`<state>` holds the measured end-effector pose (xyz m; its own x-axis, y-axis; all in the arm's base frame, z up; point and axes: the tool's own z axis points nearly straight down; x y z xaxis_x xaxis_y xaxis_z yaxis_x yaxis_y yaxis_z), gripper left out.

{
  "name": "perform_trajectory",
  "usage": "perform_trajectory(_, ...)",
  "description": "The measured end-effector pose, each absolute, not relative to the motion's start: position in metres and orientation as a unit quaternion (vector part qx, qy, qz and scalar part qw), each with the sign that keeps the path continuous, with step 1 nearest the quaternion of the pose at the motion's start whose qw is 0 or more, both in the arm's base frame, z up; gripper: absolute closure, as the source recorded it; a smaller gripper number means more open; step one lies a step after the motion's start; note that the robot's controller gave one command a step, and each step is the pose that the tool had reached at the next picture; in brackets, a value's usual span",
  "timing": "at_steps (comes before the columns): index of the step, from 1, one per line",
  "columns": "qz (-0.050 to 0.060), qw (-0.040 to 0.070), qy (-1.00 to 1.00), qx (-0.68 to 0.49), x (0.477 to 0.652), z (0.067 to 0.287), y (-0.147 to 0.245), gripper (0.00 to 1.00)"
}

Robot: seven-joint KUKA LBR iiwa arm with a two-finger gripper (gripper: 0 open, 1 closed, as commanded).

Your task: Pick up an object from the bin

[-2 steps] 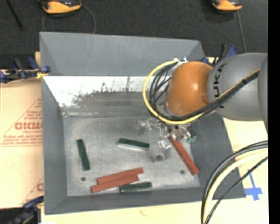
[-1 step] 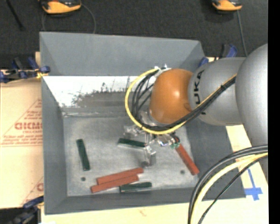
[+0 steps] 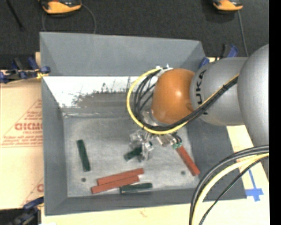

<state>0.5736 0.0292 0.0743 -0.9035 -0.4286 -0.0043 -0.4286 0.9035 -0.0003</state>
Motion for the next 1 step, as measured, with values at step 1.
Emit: perform_trajectory(1,-0.002,0.007,0.960,-0.279,0.5863,0.2163,0.0431,1.00)
